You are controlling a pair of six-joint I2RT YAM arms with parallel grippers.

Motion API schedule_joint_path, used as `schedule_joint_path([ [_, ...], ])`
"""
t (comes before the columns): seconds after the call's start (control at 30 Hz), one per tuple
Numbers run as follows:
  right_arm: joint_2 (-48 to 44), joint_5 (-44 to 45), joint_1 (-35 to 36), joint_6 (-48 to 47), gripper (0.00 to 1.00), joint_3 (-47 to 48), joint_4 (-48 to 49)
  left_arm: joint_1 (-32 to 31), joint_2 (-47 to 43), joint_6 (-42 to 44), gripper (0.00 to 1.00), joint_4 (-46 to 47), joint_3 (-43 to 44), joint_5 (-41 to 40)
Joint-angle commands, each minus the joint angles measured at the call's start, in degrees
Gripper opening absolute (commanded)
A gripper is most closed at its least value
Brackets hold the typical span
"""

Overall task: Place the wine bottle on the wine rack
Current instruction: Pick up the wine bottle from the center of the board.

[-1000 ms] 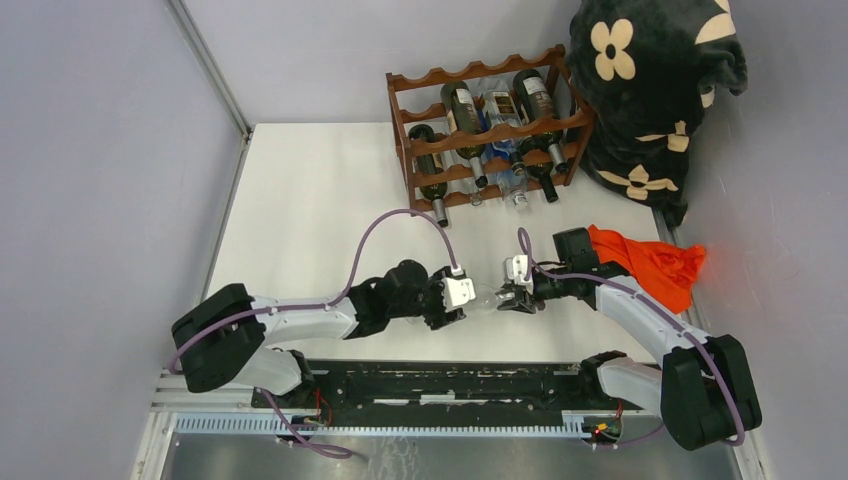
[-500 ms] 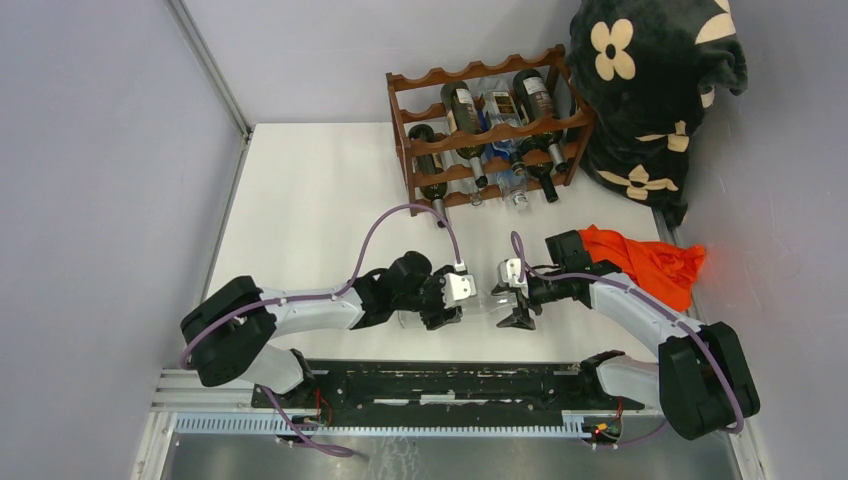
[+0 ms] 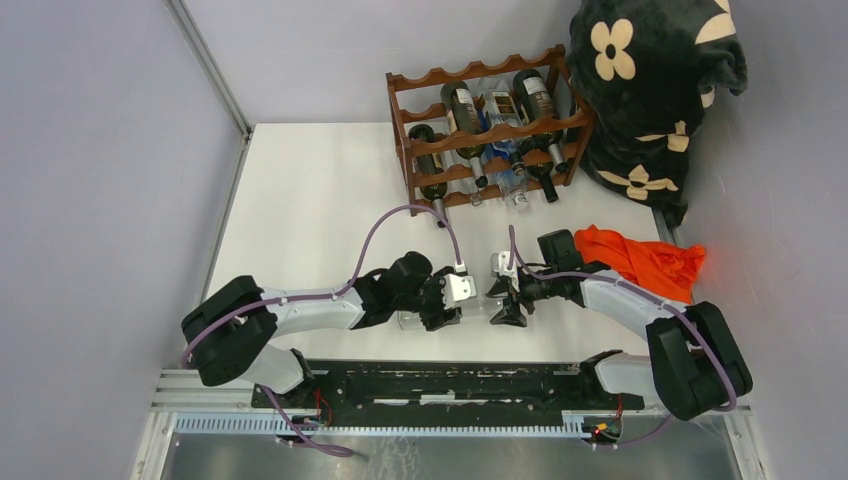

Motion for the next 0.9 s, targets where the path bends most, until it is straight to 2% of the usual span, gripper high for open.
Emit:
schedule_joint_path([
  [0.0,0.0,3.2,0.3,-2.7,0.71,2.6,-1.2,0.3,-1.6,1.7,0.02,3.3,2.9,2.4],
  [0.17,-2.7,5.1,0.3,-7.3,0.68,2.6,-3.7,0.3,-2.8,2.8,0.02,1.8,2.6,2.4],
  [0.27,-3.4,1.7,0.3,-8.2,0.62,2.4,-5.0,0.3,-3.3,2.8,0.02,1.4,2.6,2.7],
  [0.37,-3.2,2.3,0.2,-9.4,0.57,2.7,-6.2,0.3,-3.7,2.9,0.02,1.0,2.6,2.7],
  [0.6,-3.0,4.6,1.4,-9.8,0.55,1.9,-5.4,0.2,-4.2,2.9,0.02,0.7,2.9,3.1],
  [0.67,-3.6,4.3,1.6,-9.7,0.50,1.5,-4.7,0.2,-4.2,2.9,0.02,0.6,3.1,3.2],
  [0.77,-4.6,3.6,2.1,-10.3,0.36,1.1,-4.8,0.2,-4.1,2.7,0.02,0.3,3.4,3.3],
  [0.87,-4.8,3.2,2.5,-11.3,0.12,1.4,-6.0,0.2,-3.9,2.4,0.02,0.1,3.6,3.4],
])
